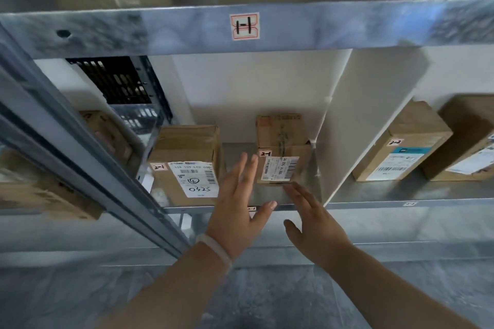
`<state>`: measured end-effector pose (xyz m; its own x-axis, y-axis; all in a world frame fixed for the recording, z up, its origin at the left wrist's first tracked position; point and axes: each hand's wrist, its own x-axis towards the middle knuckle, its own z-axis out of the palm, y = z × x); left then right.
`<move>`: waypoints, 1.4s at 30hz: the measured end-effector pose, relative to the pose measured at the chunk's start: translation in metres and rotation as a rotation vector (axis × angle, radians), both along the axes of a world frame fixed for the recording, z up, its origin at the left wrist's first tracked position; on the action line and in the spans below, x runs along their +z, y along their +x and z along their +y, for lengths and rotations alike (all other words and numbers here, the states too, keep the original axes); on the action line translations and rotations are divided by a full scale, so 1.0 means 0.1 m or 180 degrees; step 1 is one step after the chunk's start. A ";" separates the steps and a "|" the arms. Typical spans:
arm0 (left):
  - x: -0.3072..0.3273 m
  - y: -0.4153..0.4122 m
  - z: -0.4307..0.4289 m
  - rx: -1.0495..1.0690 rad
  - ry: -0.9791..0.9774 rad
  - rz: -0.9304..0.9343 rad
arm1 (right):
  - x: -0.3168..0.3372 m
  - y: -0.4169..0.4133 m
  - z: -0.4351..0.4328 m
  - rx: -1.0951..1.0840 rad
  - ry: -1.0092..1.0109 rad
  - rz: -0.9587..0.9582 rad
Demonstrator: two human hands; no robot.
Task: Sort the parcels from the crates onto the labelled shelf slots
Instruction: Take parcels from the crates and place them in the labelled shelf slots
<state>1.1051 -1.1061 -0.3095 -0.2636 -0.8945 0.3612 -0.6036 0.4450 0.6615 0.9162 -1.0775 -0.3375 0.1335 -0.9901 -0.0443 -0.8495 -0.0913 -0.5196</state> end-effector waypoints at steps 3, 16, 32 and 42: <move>0.06 0.25 0.18 0.0300 -0.0191 0.0051 | 0.00 0.20 0.05 0.0241 0.0001 0.0093; -0.14 1.06 0.37 0.1203 -0.0105 0.0001 | -0.02 1.05 -0.03 0.0730 -0.0078 0.0182; -0.39 1.07 -0.18 0.0979 0.0381 0.0260 | -0.08 1.09 -0.41 0.0588 -0.0120 0.0153; -0.36 1.04 -0.34 0.0950 0.0393 0.0264 | -0.03 1.07 -0.54 0.0660 -0.0140 0.0212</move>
<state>1.2087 -1.1400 -0.3453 0.0425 -0.9661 0.2546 -0.6371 0.1701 0.7518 1.0231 -1.1313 -0.3404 0.3327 -0.9429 -0.0173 -0.8425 -0.2889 -0.4546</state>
